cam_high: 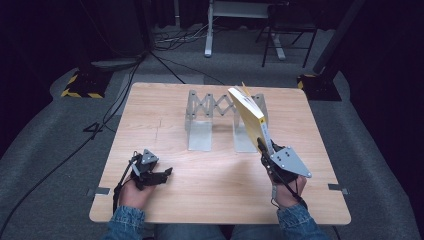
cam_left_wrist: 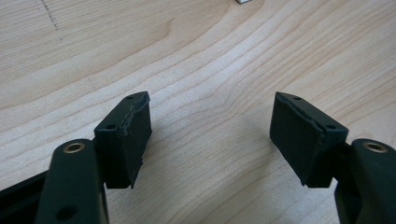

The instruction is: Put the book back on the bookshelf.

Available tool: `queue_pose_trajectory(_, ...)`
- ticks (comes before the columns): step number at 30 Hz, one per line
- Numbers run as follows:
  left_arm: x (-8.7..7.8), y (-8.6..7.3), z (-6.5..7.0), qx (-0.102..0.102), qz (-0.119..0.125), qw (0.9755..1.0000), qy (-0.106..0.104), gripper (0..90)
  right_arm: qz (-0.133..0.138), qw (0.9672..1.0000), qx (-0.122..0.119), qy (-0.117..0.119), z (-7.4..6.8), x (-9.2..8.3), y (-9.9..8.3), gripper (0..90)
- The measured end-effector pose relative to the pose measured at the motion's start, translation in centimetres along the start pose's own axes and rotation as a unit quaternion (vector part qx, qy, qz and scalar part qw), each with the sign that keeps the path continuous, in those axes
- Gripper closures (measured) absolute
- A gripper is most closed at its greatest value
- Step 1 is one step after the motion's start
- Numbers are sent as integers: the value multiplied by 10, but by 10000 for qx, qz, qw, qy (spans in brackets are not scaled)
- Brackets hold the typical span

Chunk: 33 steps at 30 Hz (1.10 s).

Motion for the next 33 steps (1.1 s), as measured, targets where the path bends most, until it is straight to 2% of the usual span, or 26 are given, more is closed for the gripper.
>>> queue_pose_trajectory(2,1,0,2,108,-23,9999,64,289,31,9999,97,-64,3,4,2,757)
queue_pose_trajectory(14,1,0,2,80,-34,9999,95,283,123,9988,420,-207,13,25,8,757)
queue_pose_trajectory(24,1,0,2,83,-38,9999,93,283,75,9964,757,-375,16,50,1,757)
queue_pose_trajectory(26,1,0,2,84,-39,9999,92,282,43,9962,772,-407,15,55,-1,757)
queue_pose_trajectory(33,1,0,2,69,-20,9999,101,282,-5,9968,551,-581,11,73,-15,757)
Point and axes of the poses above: each handheld gripper's, and its own axes: x roughly forward along the jaws, y roughly out of its top, z roughly to its right, the point moved 2 cm from there along x, roughly forward along the jaws, and after that the axes turned 15 degrees about z, right-handed, at the moved point
